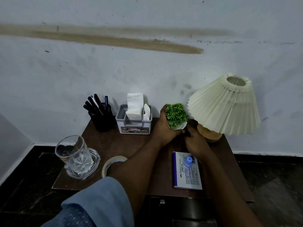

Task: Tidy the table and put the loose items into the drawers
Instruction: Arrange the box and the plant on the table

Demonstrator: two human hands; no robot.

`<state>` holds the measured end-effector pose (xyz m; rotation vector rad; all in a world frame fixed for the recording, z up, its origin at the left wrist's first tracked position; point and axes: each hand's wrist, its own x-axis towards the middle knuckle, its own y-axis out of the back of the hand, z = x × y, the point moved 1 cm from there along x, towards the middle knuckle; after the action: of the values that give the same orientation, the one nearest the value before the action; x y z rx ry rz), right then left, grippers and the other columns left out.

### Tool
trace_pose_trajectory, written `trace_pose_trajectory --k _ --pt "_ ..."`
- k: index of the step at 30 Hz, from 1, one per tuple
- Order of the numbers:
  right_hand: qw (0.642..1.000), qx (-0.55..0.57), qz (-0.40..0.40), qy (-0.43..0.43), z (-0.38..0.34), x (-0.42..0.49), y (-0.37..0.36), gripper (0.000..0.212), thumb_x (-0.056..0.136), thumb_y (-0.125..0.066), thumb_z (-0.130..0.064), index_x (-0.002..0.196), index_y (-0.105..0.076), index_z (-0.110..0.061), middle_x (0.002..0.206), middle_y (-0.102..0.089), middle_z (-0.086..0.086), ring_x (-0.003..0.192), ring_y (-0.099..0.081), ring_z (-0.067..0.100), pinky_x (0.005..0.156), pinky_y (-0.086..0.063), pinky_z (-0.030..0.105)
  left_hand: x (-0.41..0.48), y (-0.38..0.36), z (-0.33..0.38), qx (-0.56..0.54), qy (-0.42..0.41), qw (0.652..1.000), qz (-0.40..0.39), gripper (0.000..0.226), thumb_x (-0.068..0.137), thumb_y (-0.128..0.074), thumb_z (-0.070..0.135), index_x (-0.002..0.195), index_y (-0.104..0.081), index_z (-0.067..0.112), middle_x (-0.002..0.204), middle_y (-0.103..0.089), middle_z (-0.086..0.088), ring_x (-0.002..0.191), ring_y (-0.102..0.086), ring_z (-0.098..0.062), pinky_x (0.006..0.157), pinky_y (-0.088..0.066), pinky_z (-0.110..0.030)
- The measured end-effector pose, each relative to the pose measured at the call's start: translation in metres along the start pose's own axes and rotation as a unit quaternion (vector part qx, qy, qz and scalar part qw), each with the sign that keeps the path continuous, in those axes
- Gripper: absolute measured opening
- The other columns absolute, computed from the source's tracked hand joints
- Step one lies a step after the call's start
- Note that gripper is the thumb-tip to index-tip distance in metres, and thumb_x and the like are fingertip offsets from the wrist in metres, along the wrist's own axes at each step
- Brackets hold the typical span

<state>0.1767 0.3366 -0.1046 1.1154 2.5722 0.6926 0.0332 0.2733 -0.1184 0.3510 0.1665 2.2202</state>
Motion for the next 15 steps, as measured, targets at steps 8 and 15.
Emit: trace_pose_trajectory --k 8,15 --pt "0.999 -0.029 -0.013 0.012 0.006 0.006 0.005 0.058 0.097 -0.046 -0.010 0.148 -0.048 -0.036 0.133 -0.060 -0.009 0.118 -0.059 0.014 0.091 -0.046 0.023 -0.013 -0.004 0.007 0.046 0.000 0.999 0.021 0.141 0.064 -0.097 0.022 0.165 0.001 0.023 0.159 -0.041 -0.003 0.147 -0.042 -0.016 0.121 -0.038 -0.044" --pt "0.999 -0.027 -0.034 0.008 -0.017 -0.004 0.023 0.041 0.094 -0.049 -0.007 0.125 -0.064 -0.028 0.123 -0.069 0.001 0.107 -0.063 0.017 0.092 -0.050 0.034 -0.038 -0.004 0.030 0.102 0.048 0.994 0.010 0.135 0.074 -0.090 0.020 0.165 0.010 0.025 0.169 -0.001 -0.019 0.157 -0.010 -0.027 0.120 -0.013 -0.026"
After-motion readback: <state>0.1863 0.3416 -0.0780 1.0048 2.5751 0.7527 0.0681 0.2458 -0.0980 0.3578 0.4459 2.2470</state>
